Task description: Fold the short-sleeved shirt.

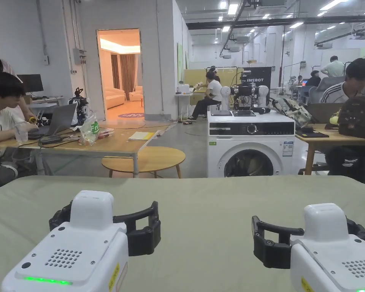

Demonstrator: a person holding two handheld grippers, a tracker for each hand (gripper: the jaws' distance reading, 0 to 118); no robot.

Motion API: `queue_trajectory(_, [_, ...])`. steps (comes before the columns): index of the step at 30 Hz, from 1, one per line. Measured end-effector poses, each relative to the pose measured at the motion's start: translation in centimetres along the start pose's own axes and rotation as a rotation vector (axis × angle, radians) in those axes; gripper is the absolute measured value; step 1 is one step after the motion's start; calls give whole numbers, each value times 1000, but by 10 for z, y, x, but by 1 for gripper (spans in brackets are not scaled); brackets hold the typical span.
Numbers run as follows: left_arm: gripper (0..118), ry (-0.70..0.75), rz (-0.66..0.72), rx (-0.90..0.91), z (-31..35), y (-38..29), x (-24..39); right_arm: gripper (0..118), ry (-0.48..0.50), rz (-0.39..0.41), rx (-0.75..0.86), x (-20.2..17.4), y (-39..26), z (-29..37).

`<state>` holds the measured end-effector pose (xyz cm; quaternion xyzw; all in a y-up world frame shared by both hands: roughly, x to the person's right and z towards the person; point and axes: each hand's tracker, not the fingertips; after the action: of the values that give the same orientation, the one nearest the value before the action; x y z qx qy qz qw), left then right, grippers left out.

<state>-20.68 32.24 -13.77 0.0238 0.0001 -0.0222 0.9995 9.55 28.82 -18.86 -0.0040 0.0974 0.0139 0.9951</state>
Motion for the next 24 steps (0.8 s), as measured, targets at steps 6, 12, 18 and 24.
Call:
queue_trajectory(6, [113,1,3,-1,2,-3,2,118,3,35,25,-3,0,2])
queue_trajectory(12, [113,-2,-3,0,1,-3,2,118,-7,14,53,-2,1,4])
queue_trajectory(18, [111,-5,16,5,3,-3,-1,118,26,-1,25,0,1,2])
queue_trajectory(24, [54,17,-9,24,5,-3,0,55,15,16,51,-3,0,5])
